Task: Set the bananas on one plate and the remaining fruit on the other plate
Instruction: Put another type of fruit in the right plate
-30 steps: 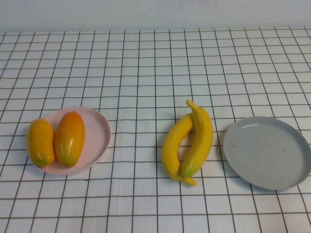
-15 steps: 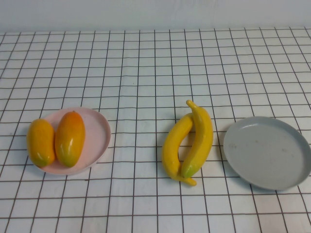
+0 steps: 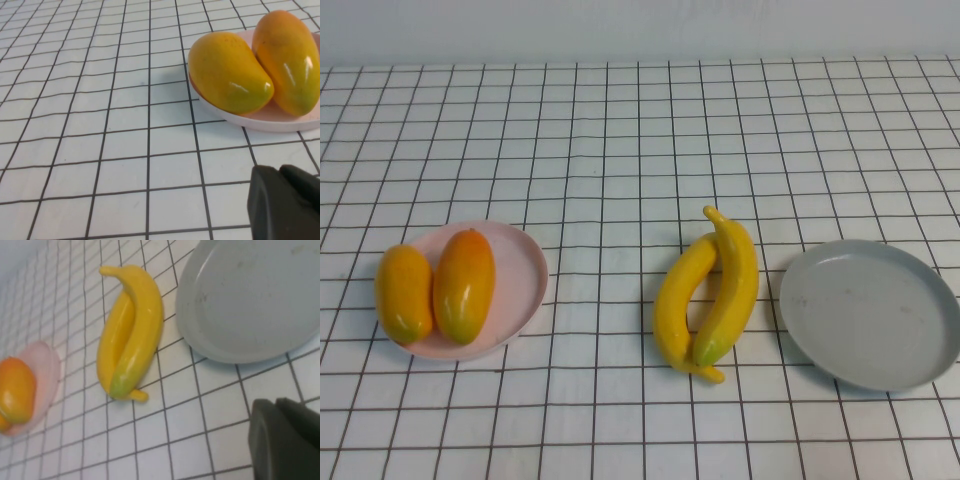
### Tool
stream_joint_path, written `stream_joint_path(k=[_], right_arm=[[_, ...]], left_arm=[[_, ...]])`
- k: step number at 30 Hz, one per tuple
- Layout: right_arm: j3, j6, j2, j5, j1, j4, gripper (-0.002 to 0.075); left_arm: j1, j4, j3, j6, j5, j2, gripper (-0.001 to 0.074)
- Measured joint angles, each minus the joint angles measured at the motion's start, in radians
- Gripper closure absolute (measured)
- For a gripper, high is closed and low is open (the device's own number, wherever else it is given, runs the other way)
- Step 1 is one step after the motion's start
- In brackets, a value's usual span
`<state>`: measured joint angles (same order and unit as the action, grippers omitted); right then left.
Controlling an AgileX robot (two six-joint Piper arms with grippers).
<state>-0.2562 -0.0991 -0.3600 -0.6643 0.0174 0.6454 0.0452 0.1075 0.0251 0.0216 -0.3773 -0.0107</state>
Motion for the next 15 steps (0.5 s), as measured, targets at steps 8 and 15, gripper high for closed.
stream_joint_path(k=[8,15], right_arm=[[-0.373,0.191,-0.363,-0.072,0.0,-0.105,0.0742],[-0.595,0.307,-0.68,-0.291,-0.005,-0.181,0.0742]], left_arm=[[0.0,0.0,0.0,0.0,0.0,0.0,0.0738],[0.0,0.0,0.0,0.0,0.0,0.0,0.0738]])
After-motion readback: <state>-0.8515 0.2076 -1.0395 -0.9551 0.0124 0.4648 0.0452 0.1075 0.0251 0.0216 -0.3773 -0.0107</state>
